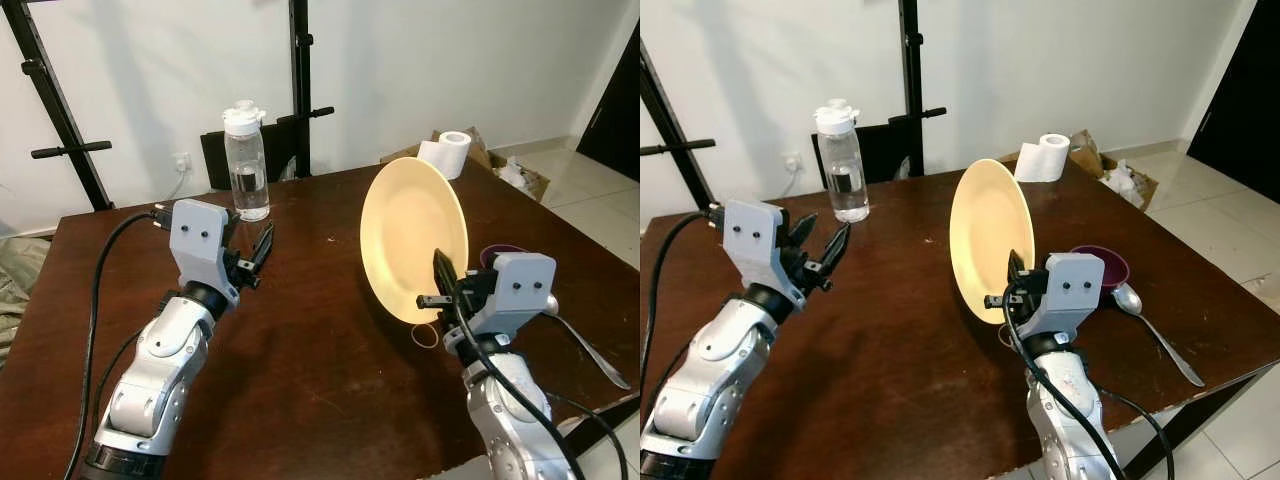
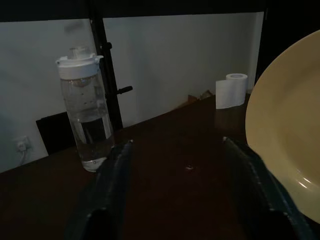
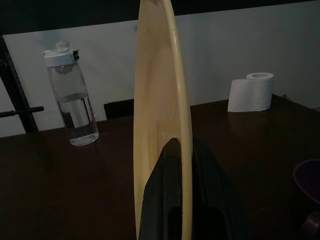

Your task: Setting the table

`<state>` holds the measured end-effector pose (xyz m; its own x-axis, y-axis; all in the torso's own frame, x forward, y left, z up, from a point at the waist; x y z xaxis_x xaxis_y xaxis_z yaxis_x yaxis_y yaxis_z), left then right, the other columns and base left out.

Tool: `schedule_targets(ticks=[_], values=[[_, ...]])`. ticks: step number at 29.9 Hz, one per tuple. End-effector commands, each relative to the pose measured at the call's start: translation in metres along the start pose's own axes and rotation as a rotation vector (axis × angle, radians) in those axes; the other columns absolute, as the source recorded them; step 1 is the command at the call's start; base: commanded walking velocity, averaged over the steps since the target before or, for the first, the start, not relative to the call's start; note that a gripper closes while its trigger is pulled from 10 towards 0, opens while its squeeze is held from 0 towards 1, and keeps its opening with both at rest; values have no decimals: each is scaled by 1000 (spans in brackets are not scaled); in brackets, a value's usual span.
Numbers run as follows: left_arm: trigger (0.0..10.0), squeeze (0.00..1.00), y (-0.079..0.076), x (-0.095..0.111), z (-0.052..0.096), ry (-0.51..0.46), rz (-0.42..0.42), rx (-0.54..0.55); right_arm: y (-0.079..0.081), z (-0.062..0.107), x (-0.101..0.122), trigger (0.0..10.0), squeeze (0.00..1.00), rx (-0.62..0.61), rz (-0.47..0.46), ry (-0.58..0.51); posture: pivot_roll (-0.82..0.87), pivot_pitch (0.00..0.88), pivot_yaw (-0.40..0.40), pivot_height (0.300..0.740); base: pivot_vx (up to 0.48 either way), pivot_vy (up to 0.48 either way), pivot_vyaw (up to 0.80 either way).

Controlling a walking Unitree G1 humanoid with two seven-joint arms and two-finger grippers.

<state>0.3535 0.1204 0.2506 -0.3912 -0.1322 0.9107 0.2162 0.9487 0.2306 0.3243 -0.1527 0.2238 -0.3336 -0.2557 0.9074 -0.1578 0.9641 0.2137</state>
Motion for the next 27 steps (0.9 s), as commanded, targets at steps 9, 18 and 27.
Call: schedule_targets(ticks=[9, 18, 27], values=[[10000, 0, 2, -3, -1, 1, 4, 0, 1, -1, 1, 10000, 0, 5, 5, -15, -58, 25, 83, 740, 0, 0, 0], [10000, 0, 1, -4, -3, 15, -12, -2, 1, -1, 1, 10000, 0, 7, 6, -15, -60, 22, 84, 740, 0, 0, 0], [10000, 1000, 0, -6, -2, 19, -2, -5, 1, -1, 1, 10000, 0, 6, 7, -16, -62, 23, 86, 740, 0, 0, 0]])
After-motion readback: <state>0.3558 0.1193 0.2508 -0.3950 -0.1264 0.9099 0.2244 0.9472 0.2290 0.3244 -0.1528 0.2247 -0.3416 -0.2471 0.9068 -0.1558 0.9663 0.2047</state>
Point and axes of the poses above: a point about 5 cm out from each wrist's last joint towards the gripper, its own z axis pointing back from the gripper into the wrist, its own x axis along the axis of the wrist's last joint, y = z × x, the point moved 4 cm from there along -z, pointing out of the wrist towards the gripper, and after that the axes turned 10 degrees about -z, right-handed, at the moved point
